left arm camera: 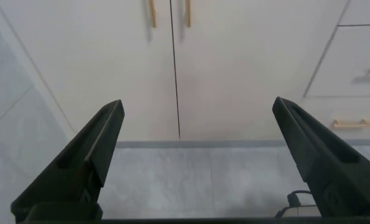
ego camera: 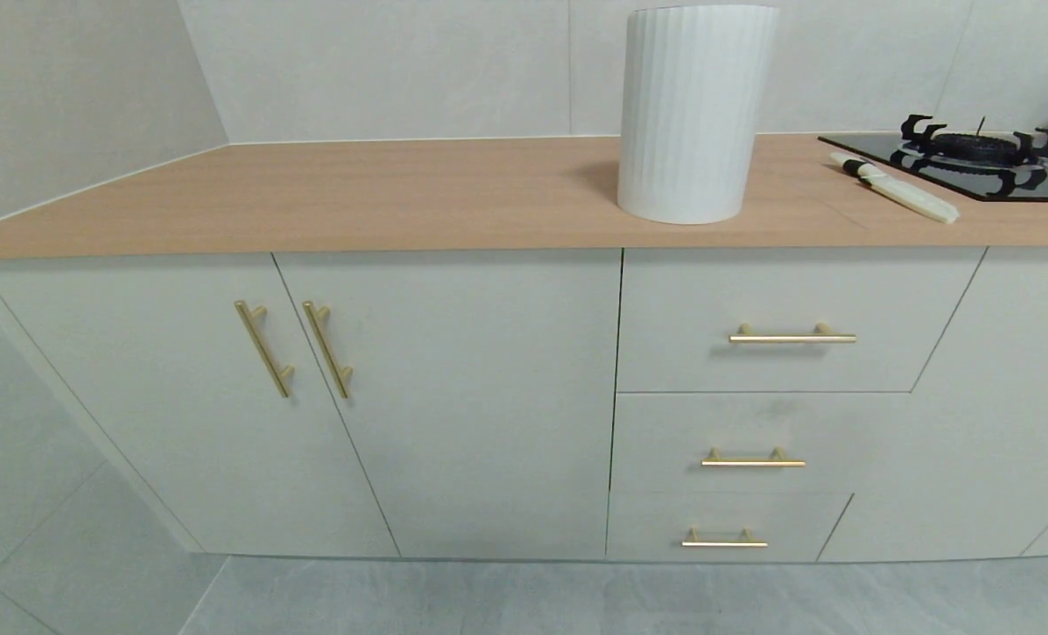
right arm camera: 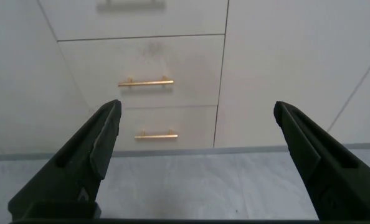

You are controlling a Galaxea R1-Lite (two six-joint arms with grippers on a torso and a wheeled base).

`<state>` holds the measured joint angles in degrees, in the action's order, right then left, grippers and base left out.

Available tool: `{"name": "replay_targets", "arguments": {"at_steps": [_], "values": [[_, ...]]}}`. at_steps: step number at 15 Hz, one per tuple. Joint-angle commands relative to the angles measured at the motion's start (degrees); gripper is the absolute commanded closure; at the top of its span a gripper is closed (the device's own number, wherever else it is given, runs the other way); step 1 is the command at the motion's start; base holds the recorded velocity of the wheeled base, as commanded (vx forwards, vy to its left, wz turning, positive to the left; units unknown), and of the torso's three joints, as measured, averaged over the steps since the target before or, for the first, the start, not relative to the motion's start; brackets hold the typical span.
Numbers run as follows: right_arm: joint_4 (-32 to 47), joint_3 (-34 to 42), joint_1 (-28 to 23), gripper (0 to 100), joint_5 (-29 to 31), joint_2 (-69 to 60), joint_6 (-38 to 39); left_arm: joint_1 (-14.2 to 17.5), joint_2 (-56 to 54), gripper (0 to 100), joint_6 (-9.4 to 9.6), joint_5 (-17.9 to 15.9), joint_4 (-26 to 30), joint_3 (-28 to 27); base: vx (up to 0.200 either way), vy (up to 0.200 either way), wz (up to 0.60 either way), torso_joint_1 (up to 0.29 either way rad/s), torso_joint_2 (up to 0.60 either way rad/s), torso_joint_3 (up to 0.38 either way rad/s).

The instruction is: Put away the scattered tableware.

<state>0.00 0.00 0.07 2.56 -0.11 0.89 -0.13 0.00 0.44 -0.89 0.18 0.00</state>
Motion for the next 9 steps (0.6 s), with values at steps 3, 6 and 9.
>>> {"name": "replay_targets", "arguments": {"at_steps": [3, 6, 9], "values": [[0.0, 0.0, 0.0, 0, 0.0, 0.1, 0.0, 0.0, 0.0, 0, 0.0, 0.0, 0.0, 0.0, 0.2, 0.0, 0.0, 0.004, 0.0, 0.004], [0.0, 0.0, 0.0, 0, 0.0, 0.1, 0.0, 0.0, 0.0, 0, 0.0, 0.0, 0.0, 0.0, 0.2, 0.0, 0.0, 0.001, 0.0, 0.006], [0.0, 0.0, 0.0, 0, 0.0, 0.1, 0.0, 0.0, 0.0, 0, 0.0, 0.0, 0.0, 0.0, 0.2, 0.0, 0.0, 0.002, 0.0, 0.004]]}}
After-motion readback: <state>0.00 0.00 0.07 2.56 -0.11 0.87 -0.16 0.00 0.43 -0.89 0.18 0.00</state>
